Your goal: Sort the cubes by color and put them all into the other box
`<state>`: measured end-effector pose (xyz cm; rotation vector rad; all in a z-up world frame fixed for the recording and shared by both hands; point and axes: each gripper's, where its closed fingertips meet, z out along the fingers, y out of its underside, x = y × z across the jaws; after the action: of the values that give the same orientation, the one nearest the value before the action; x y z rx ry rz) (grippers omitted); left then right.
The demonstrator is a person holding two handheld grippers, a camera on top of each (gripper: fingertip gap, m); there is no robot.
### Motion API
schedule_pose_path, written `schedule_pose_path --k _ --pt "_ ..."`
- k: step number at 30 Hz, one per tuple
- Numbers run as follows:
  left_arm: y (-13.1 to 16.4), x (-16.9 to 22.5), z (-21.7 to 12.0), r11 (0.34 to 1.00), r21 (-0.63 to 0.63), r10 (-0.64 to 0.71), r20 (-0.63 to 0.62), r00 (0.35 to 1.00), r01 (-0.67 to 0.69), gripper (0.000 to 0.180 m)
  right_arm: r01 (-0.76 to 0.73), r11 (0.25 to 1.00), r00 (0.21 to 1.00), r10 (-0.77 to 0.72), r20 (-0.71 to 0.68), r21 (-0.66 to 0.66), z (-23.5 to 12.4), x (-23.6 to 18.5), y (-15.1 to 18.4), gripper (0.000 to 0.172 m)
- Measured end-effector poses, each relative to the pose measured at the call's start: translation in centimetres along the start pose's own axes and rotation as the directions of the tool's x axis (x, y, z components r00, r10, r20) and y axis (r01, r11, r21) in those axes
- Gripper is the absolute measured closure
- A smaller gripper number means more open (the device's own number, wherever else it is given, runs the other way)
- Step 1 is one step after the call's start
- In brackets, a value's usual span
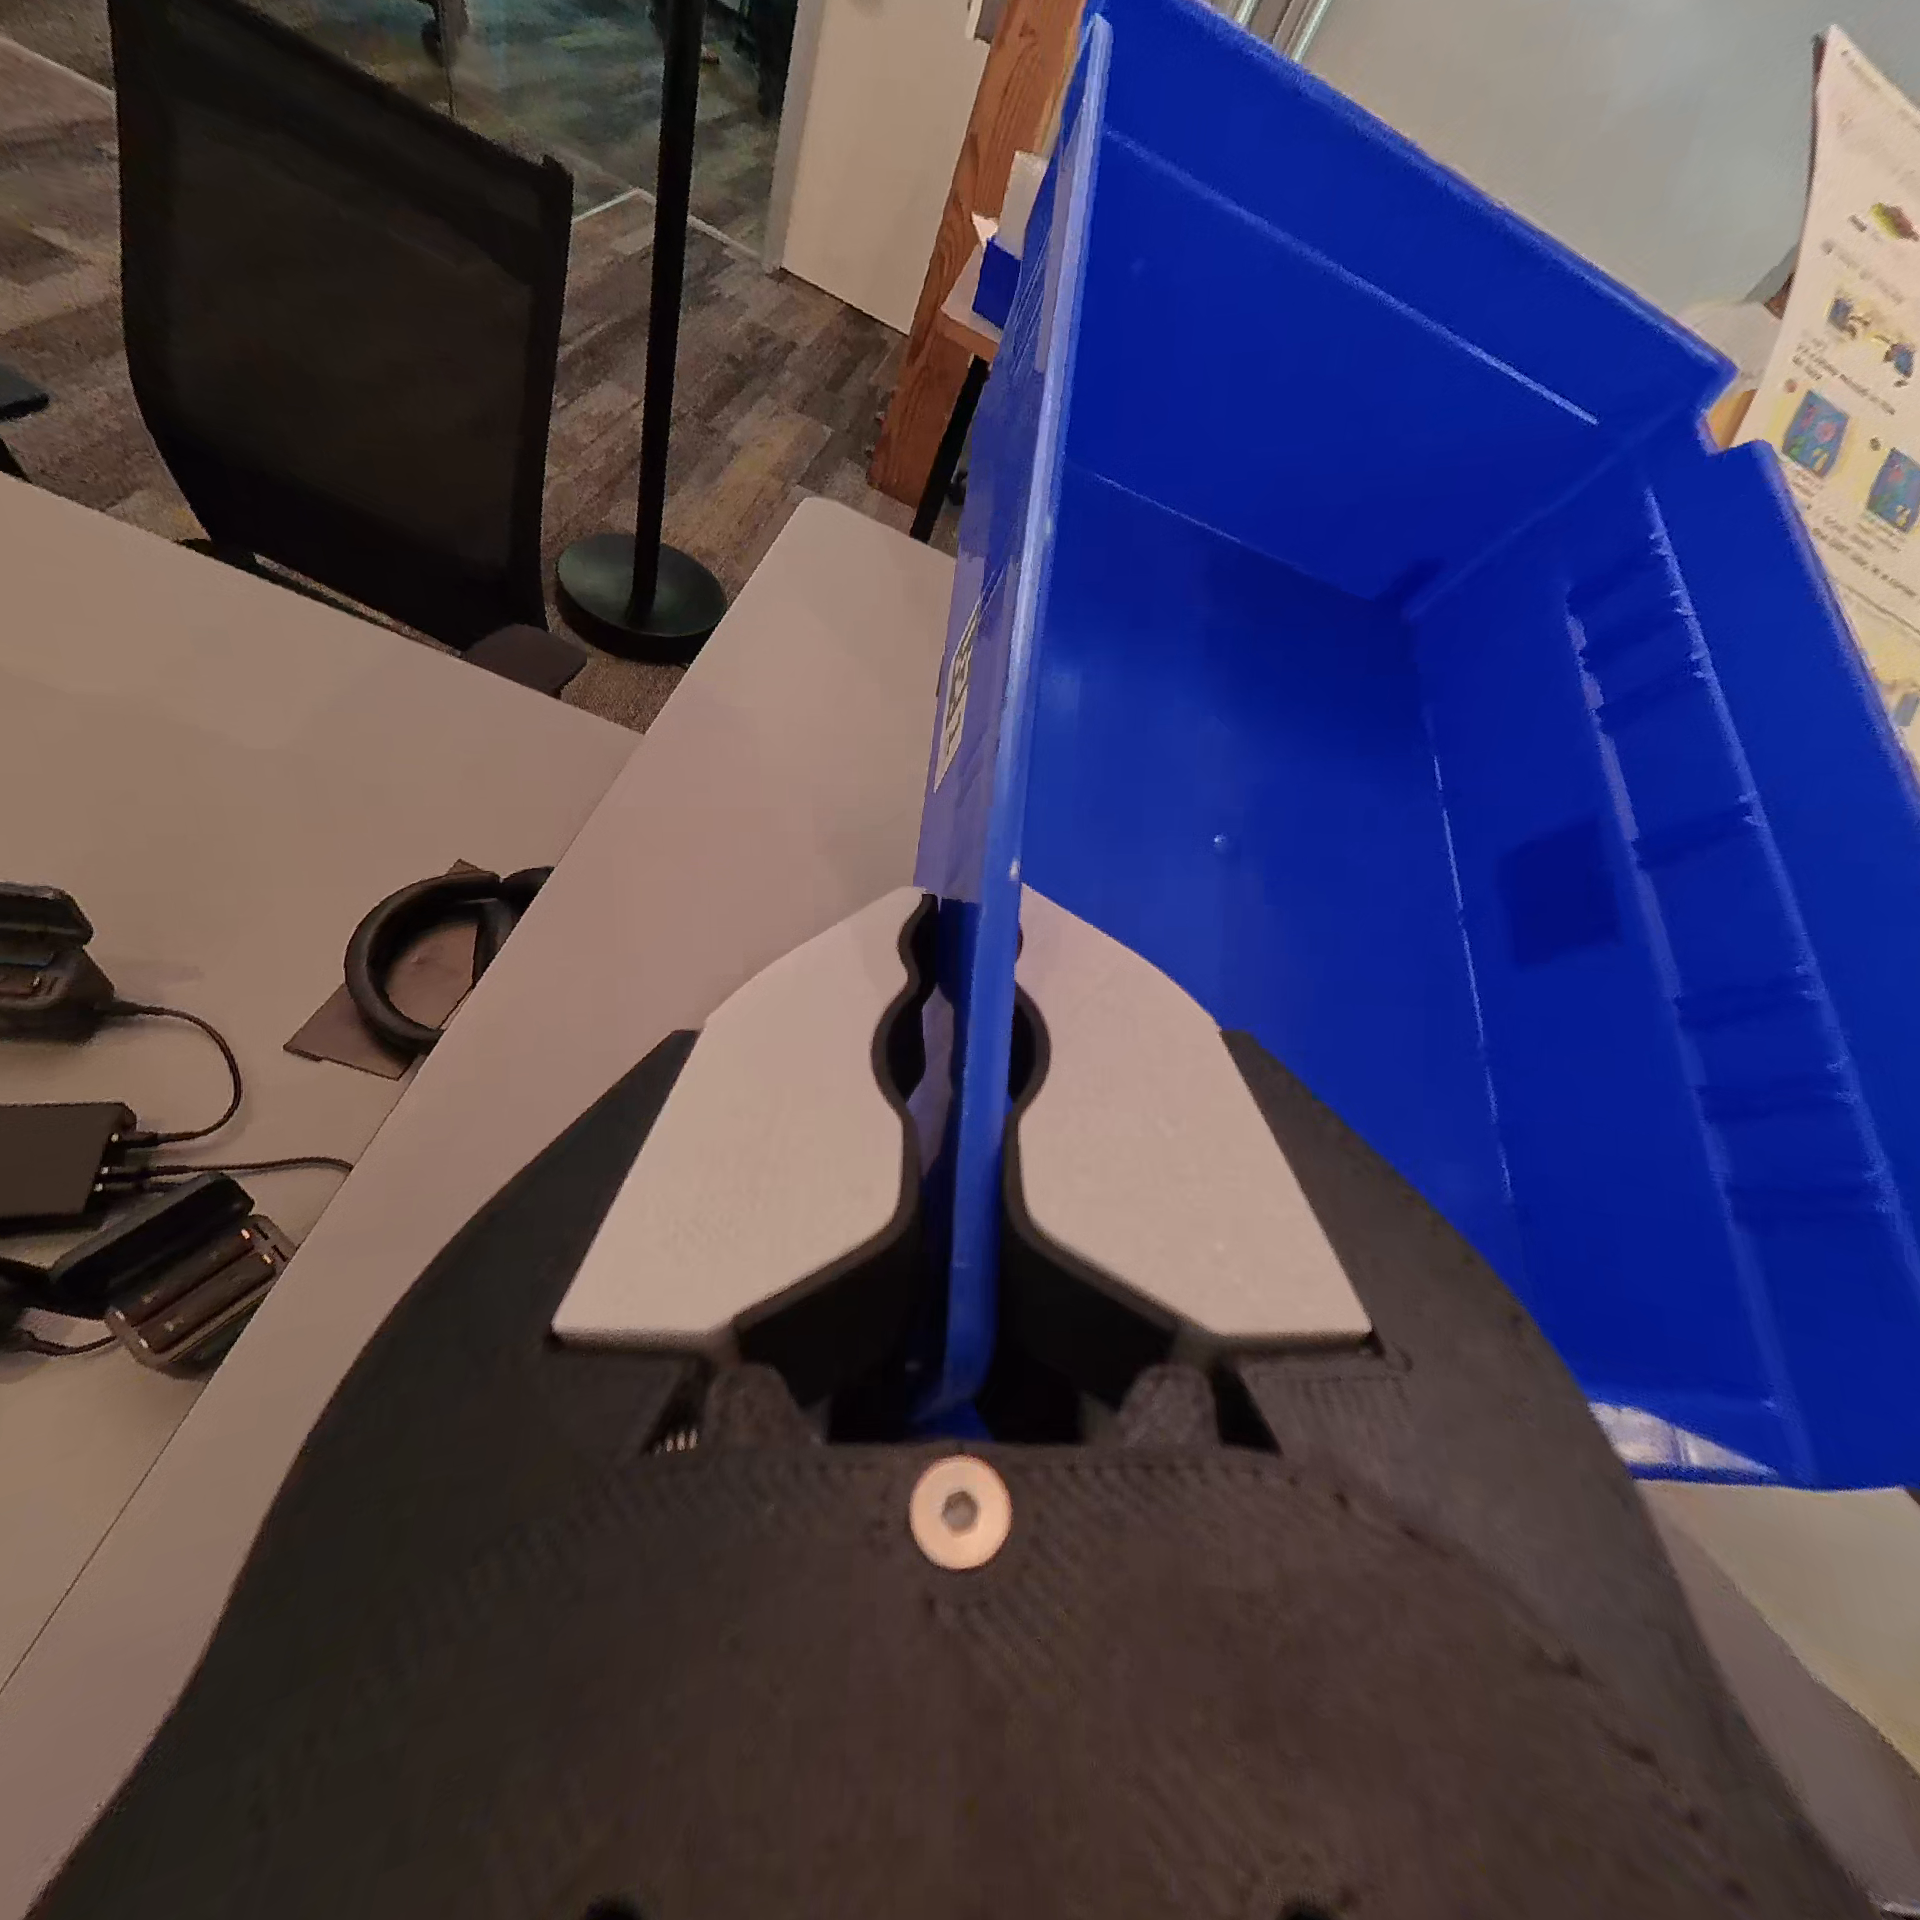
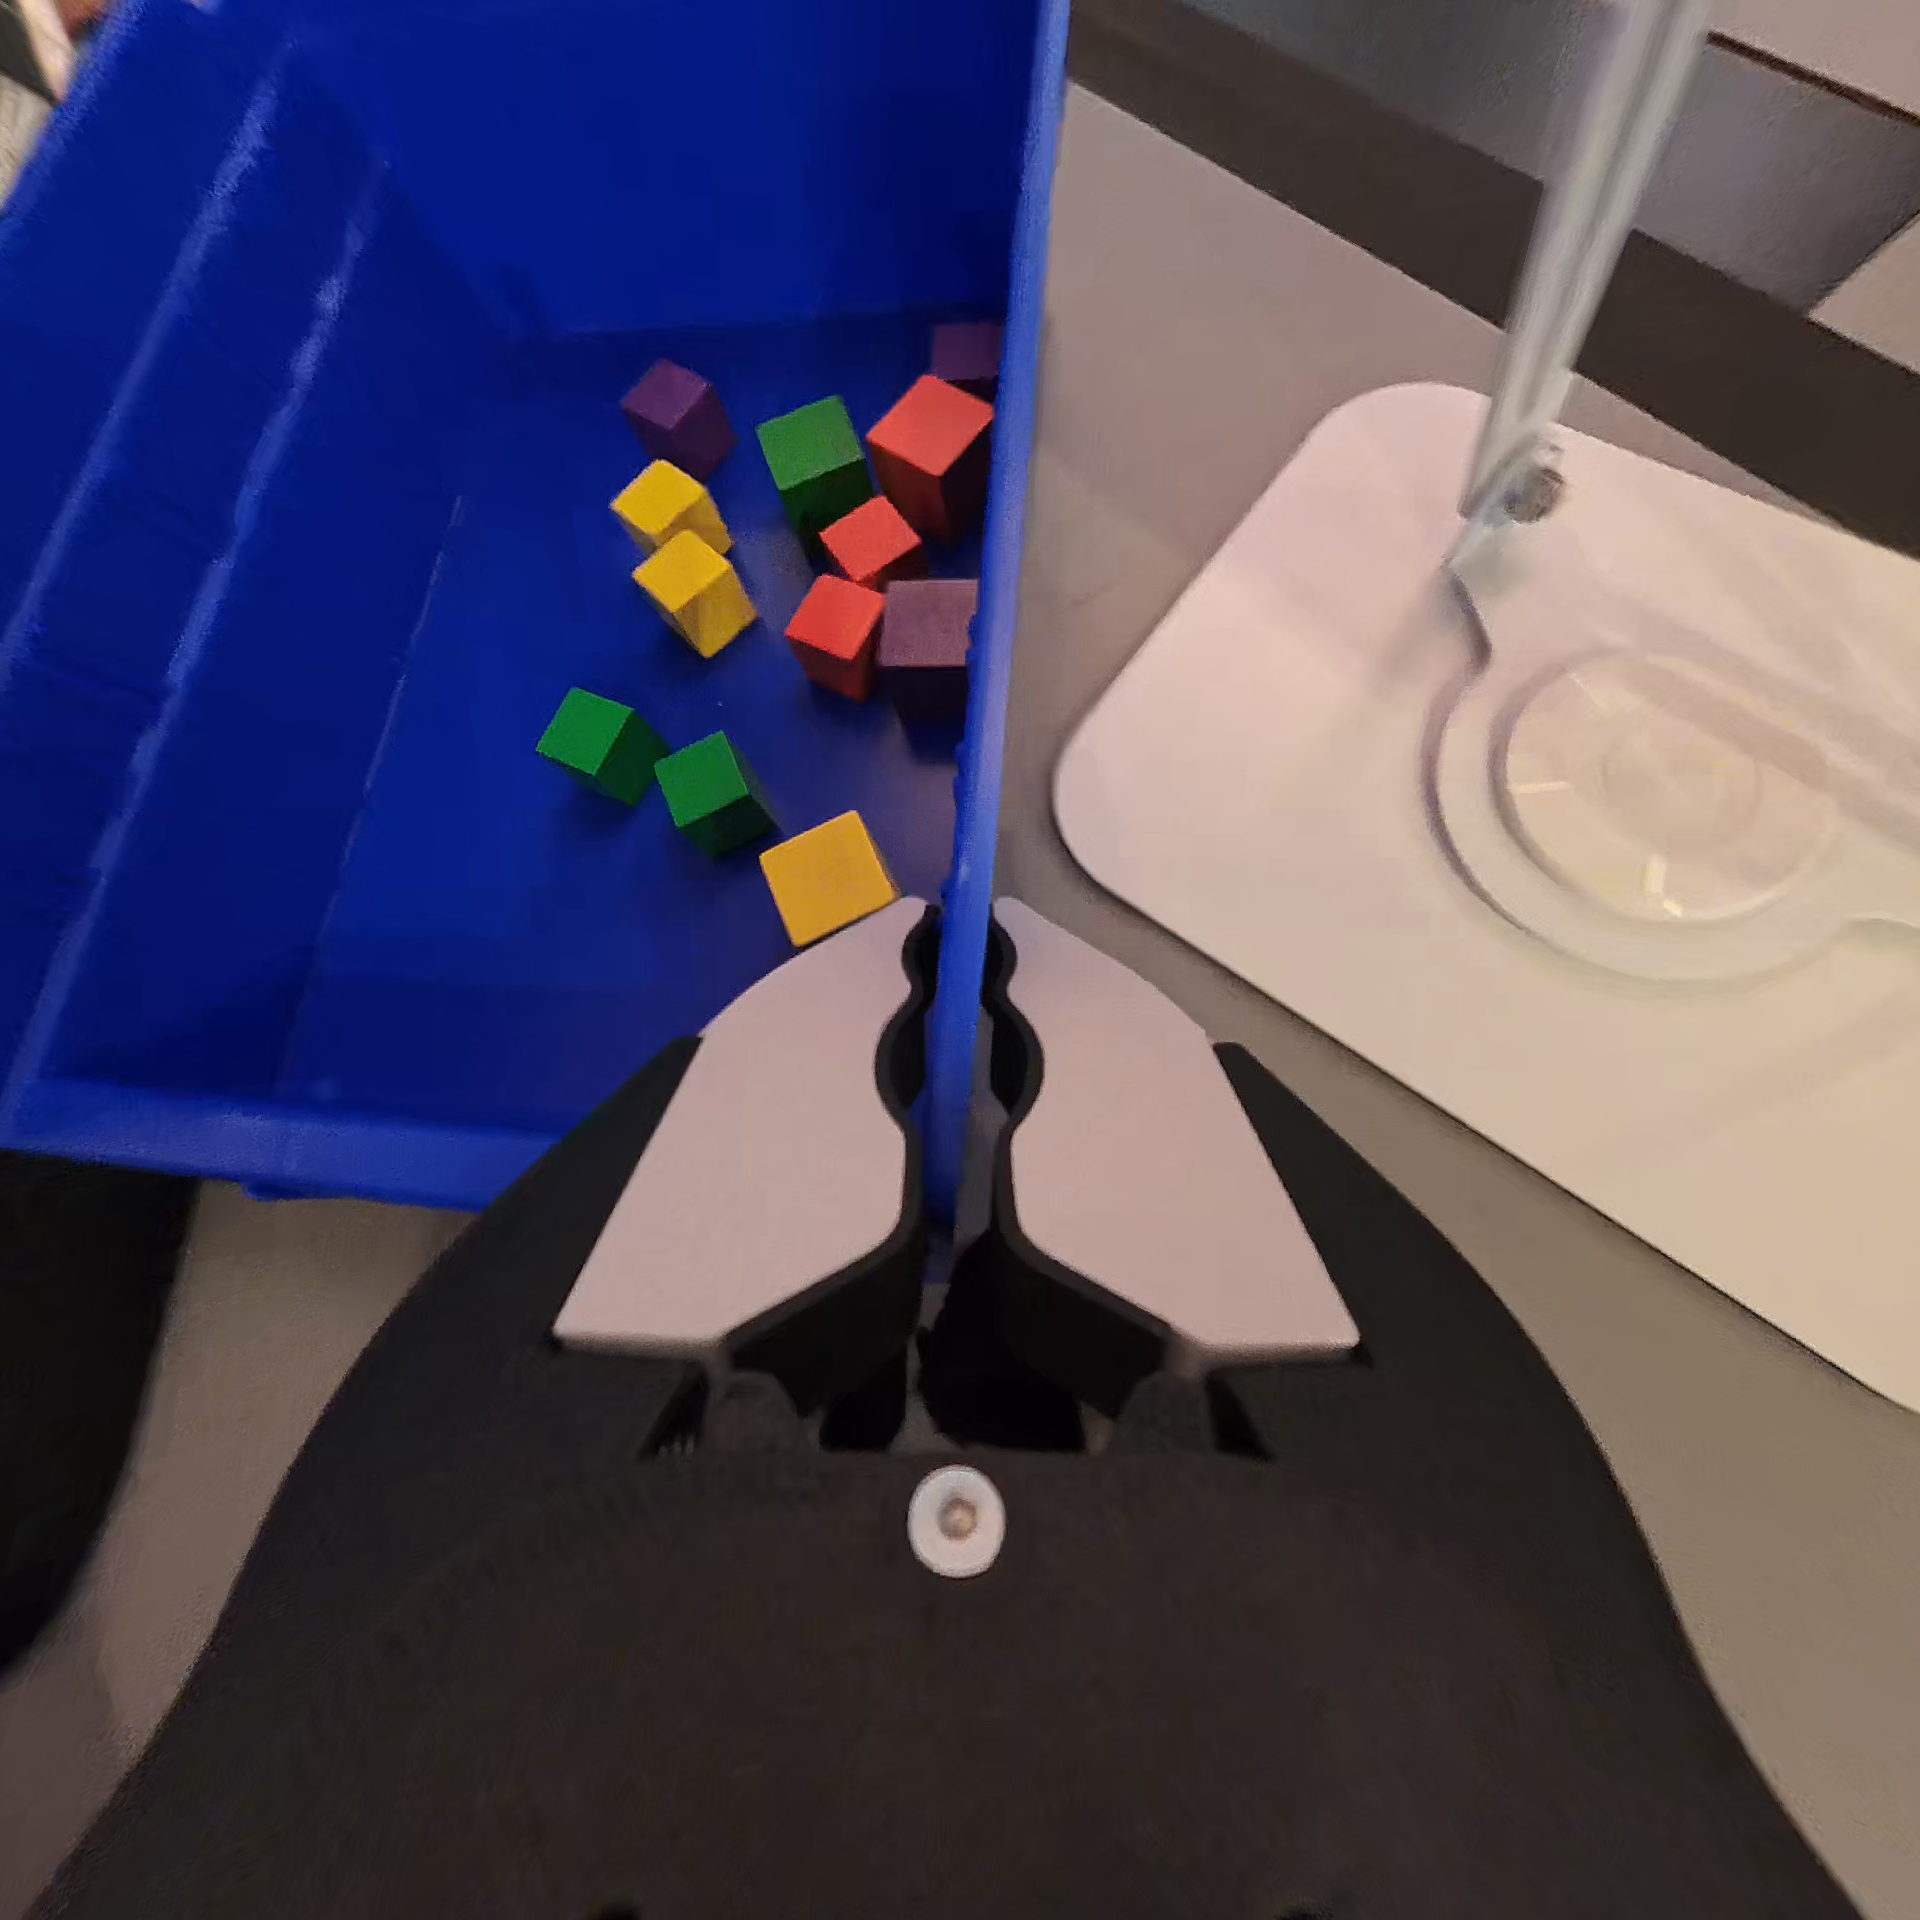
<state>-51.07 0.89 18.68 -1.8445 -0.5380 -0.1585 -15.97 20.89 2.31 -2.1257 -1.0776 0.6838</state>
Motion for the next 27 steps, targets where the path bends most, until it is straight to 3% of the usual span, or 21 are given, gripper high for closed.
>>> schedule_pose_path --k 3,6,10,12,16,22,25,27 --pt "-1.1 1.4 -0.3 1.000 0.017 0.007 -0.027 1.000 -0.007 0.172 -0.060 0.998 0.995 0.060 0.075 -0.001 1.5 -2.3 -1.3 0.149" --pt "-2.3 3.4 -0.8 0.999 0.039 0.025 -0.066 0.998 -0.023 0.172 -0.057 0.996 0.995 0.052 0.081 0.063 0.6 -3.0 -2.4 0.137" --pt "-3.4 8.3 -1.3 0.995 0.065 0.090 -0.189 0.978 -0.079 0.172 -0.051 0.974 0.979 0.005 0.202 0.221 -4.7 -4.4 -3.8 0.139" --pt "-3.5 12.0 -1.0 0.992 0.064 0.123 -0.287 0.950 -0.110 0.172 -0.052 0.958 0.954 -0.036 0.297 0.282 -8.2 -5.0 -3.8 0.148" --pt "-1.2 21.5 1.1 0.989 0.005 0.128 -0.509 0.851 -0.146 0.172 -0.073 0.923 0.934 -0.069 0.349 0.377 -15.4 -2.6 -2.4 0.160" --pt "8.1 36.6 5.8 0.949 -0.150 0.066 -0.765 0.641 -0.277 0.172 -0.162 0.879 0.984 0.110 0.141 0.448 -24.4 7.4 3.8 0.164" --pt "13.5 43.8 7.5 0.910 -0.207 0.016 -0.847 0.531 -0.359 0.173 -0.167 0.882 0.964 0.241 -0.116 0.441 -28.6 14.0 8.8 0.164" --pt "16.9 47.8 8.8 0.884 -0.234 -0.012 -0.876 0.482 -0.404 0.173 -0.197 0.898 0.876 0.342 -0.340 0.394 -31.6 18.8 13.6 0.165"
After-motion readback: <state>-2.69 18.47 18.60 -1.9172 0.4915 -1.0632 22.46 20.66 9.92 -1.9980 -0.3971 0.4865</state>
